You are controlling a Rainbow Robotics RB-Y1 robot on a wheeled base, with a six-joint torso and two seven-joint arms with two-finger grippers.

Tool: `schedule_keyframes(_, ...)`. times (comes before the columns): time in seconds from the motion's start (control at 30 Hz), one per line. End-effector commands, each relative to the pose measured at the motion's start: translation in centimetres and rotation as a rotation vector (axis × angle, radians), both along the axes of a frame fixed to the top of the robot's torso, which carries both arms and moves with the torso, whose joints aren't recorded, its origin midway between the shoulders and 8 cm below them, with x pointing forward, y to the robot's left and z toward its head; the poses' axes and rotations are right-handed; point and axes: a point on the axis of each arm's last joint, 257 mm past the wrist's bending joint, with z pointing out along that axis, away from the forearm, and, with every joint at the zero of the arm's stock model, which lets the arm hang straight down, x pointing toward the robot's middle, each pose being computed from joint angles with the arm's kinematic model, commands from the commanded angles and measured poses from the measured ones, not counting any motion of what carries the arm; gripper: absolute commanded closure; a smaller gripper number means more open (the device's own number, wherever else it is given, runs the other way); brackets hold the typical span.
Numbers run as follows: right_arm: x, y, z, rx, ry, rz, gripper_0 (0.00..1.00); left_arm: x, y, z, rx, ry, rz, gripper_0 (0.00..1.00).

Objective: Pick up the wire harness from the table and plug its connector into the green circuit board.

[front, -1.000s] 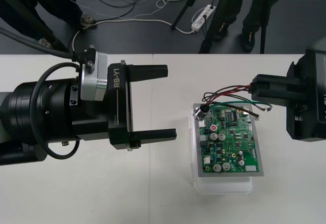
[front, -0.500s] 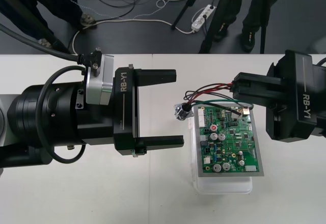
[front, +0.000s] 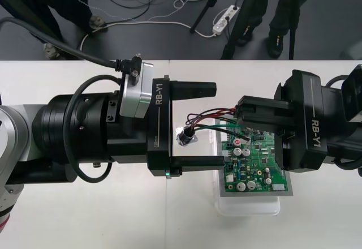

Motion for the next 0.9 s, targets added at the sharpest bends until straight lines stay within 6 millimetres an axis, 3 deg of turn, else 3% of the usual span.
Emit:
schedule_keyframes(0.03, -1.6, 1.3, 1.6, 0.027, -0.079, 0.035, 1.0, -1.3, -1.0, 0.7, 0.0, 0.044, -0.056, 0.0)
schedule_keyframes(0.9, -1.1, 1.6, 1.8, 0.028, -0.103, -0.003, 1.0, -1.7, -0.3, 2.3, -0.032, 0.055, -0.082, 0.0)
